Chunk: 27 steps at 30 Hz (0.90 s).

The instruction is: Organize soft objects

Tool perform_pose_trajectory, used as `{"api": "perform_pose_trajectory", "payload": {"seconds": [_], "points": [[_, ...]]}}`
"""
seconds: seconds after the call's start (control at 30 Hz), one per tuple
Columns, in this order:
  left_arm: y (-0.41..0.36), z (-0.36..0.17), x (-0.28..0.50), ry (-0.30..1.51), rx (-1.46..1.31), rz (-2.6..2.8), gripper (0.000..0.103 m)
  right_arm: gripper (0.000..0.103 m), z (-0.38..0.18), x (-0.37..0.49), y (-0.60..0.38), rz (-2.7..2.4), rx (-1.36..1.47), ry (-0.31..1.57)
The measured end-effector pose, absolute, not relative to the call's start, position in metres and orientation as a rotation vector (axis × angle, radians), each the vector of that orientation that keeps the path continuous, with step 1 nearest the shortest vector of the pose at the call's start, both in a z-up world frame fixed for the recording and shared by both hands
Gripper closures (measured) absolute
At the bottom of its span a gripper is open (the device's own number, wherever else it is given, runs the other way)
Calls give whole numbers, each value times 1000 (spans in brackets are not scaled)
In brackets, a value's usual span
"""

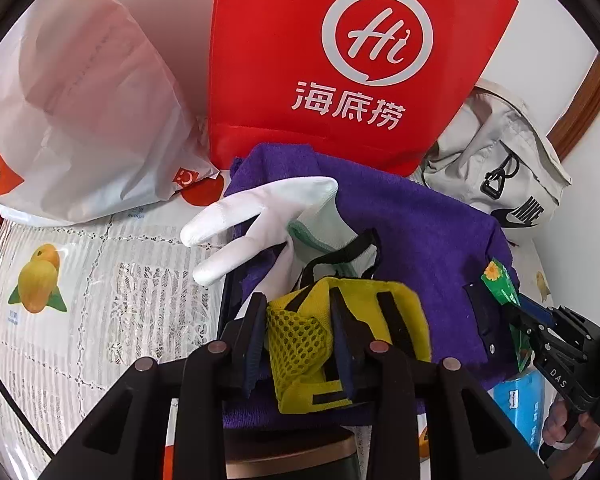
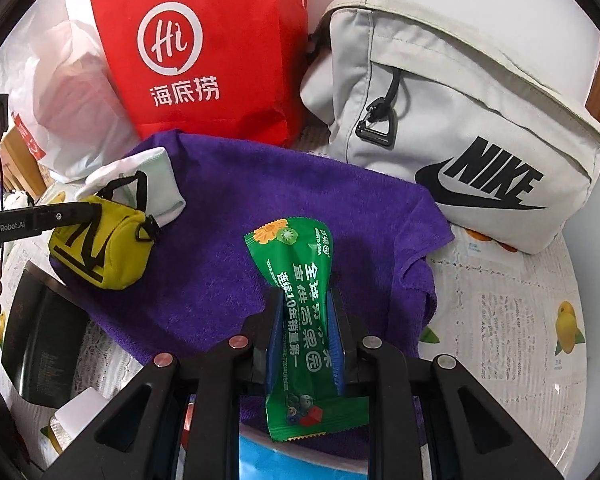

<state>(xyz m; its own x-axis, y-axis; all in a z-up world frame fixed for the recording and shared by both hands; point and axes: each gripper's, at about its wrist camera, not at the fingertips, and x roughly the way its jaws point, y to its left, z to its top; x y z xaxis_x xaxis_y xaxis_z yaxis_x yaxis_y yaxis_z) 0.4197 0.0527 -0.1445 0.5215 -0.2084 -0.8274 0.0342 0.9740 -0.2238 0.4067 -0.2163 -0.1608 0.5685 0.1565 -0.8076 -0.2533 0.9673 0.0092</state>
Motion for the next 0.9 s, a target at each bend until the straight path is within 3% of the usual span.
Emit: {"api": "perform_pose_trajectory", "payload": {"seconds": [0.2,0.23,0.27,0.33,0.37,0.9], "points": [[54,-143,421,1020,-192,-148,69,73,-165,414,-220,230,-104,952],[54,-142,420,1013,-194,-150,63,70,-164,414,-220,227,-105,949],[55,-140,419,1011,-192,-147,50,68,-164,413,-220,226,-106,946],[54,-136,418,997,-177,-134,41,55,-162,413,-221,228,-102,941],[54,-133,416,988,-173,-132,41,49,-161,412,-220,232,-105,939],[62,-81,339,920,-151,-111,41,48,-120,334,-214,296,-97,869]]}}
